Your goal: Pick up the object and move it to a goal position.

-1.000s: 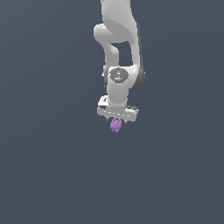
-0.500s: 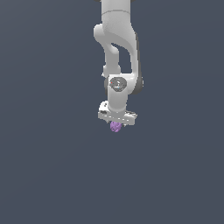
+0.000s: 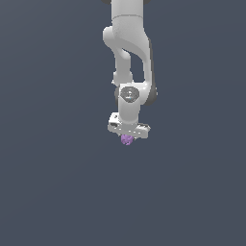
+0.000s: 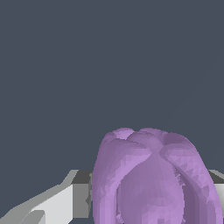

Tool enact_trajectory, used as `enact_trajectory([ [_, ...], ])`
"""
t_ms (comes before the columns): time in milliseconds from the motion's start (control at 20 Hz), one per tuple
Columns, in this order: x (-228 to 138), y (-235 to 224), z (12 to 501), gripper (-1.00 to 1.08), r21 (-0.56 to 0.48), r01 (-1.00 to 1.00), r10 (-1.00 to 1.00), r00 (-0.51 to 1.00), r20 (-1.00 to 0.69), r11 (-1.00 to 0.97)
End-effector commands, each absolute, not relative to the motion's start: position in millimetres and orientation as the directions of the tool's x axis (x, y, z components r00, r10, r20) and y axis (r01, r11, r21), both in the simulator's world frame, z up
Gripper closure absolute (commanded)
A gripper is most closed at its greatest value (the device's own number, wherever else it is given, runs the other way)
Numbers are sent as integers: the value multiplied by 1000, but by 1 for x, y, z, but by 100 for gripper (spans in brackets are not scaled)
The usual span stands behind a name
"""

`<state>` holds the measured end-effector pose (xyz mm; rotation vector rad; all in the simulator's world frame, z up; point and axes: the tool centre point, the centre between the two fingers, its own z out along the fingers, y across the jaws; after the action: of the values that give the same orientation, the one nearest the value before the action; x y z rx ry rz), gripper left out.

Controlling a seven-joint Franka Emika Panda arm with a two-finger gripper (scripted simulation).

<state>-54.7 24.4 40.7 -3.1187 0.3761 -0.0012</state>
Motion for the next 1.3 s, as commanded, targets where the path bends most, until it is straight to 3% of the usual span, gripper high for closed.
enact_trajectory([
  [0, -55, 24, 40, 108, 0, -239, -239, 971, 0, -971],
  [600, -62, 46, 53, 108, 0, -238, -238, 971, 1, -971],
  [1250, -98, 157, 118, 108, 1, -238, -238, 971, 1, -971],
])
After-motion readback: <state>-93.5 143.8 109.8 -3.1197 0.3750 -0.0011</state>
